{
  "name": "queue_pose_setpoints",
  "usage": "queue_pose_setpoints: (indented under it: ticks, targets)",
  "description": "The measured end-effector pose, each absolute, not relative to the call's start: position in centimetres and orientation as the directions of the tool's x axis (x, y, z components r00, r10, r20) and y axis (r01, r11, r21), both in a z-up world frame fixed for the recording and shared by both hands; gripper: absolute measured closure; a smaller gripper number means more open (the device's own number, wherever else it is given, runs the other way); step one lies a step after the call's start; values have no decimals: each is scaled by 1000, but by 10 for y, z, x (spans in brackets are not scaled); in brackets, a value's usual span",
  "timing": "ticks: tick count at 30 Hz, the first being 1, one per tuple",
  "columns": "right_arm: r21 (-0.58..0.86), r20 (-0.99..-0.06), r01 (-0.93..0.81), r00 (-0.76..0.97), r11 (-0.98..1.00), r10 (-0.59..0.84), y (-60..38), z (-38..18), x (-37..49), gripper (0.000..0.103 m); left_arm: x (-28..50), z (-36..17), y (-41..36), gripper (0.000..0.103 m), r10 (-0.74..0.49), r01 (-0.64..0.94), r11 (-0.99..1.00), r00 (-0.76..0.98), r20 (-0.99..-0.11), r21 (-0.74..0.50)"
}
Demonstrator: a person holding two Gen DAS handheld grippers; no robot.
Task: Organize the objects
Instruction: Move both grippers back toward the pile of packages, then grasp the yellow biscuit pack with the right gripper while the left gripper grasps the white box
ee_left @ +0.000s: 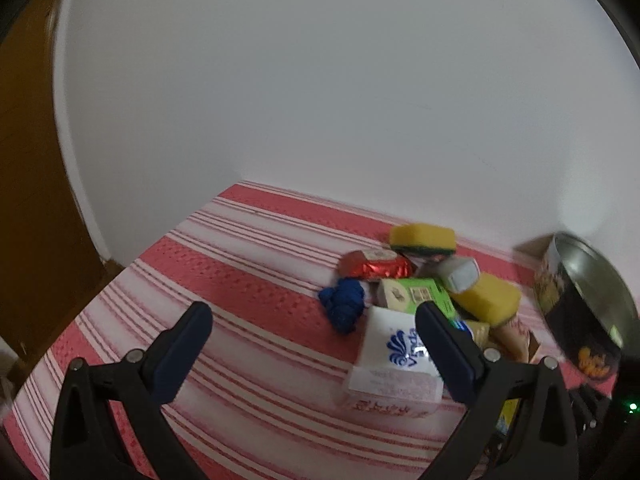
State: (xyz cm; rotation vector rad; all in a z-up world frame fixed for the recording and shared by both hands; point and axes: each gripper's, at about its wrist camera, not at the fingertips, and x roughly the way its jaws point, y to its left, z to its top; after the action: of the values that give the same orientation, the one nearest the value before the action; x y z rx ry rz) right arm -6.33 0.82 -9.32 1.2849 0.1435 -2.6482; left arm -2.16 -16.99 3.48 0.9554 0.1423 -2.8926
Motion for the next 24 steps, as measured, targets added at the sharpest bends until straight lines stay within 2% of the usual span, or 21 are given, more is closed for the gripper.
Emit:
queue_pose_setpoints:
  ticks: [4, 6, 8, 11, 15, 16, 24]
  targets:
    - [-15, -783, 239, -606, -971, -137, 6, -93, -62, 24, -23, 32, -159, 0, -48, 71, -997, -796, -604, -14]
    - [-6, -783, 252, -603, -968, -152, 10, -92, -61, 29, -22, 31, -156, 0, -11, 31, -999, -793, -609, -22]
    - [-3, -785, 270, -598, -963, -165, 15, -90, -56, 42, -21, 29, -152, 0, 57, -32, -998, -779, -624, -52]
    - [27, -788, 287, -583, -958, -197, 26, -87, -45, 48, -20, 24, -142, 0, 113, -109, -993, -758, -643, -46]
    - [92, -753, 308, -601, -947, -268, 55, -75, -19, 50, -18, 16, -121, 0, 83, -158, -986, -748, -658, 54]
    - [93, -739, 310, -615, -946, -274, 62, -71, -13, 53, -19, 13, -117, 0, 76, -167, -983, -744, -664, 74]
    - [124, -720, 303, -628, -945, -296, 72, -65, -8, 54, -29, -9, -105, 0, 21, -170, -976, -701, -713, 138]
